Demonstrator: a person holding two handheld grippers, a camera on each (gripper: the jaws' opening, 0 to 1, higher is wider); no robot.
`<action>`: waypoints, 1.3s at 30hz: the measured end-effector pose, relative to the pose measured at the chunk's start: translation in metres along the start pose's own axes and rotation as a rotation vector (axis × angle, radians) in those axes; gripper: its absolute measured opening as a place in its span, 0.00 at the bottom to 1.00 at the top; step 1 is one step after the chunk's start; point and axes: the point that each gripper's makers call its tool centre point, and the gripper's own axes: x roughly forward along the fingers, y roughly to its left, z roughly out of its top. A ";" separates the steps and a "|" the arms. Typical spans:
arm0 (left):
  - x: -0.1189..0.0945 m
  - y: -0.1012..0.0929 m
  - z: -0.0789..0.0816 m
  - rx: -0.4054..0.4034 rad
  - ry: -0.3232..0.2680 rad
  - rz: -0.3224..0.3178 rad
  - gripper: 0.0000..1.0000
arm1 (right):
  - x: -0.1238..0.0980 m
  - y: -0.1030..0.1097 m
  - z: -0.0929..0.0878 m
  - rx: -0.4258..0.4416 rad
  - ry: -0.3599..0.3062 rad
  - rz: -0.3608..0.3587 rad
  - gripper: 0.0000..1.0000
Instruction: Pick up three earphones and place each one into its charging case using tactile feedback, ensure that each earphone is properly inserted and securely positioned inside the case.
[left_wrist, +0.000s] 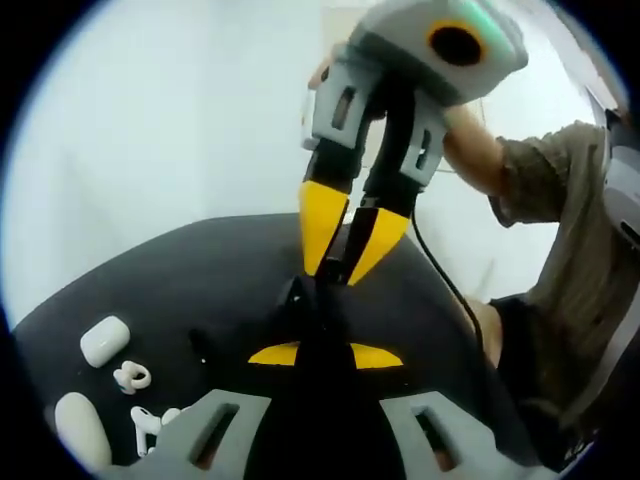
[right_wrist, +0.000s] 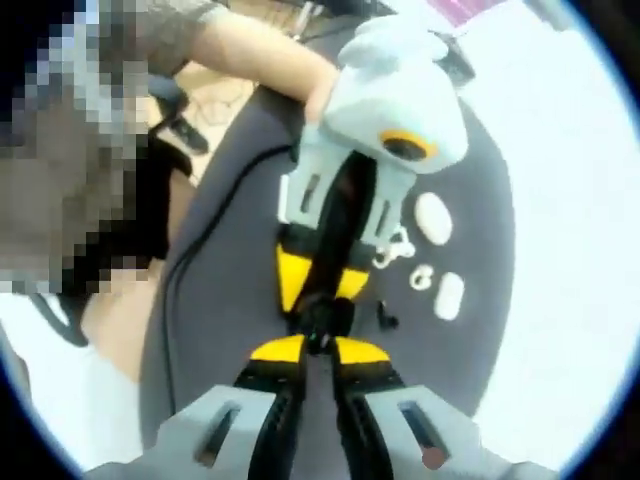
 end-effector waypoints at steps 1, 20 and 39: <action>0.000 0.000 0.000 0.000 0.000 0.000 0.14 | -0.001 0.001 -0.003 -0.002 0.005 -0.005 0.12; -0.002 0.002 -0.002 -0.001 0.000 0.002 0.14 | 0.000 -0.004 -0.001 -0.103 0.126 -0.022 0.12; -0.002 0.003 -0.001 -0.001 -0.004 0.004 0.14 | 0.012 0.002 -0.002 -0.119 0.132 -0.008 0.13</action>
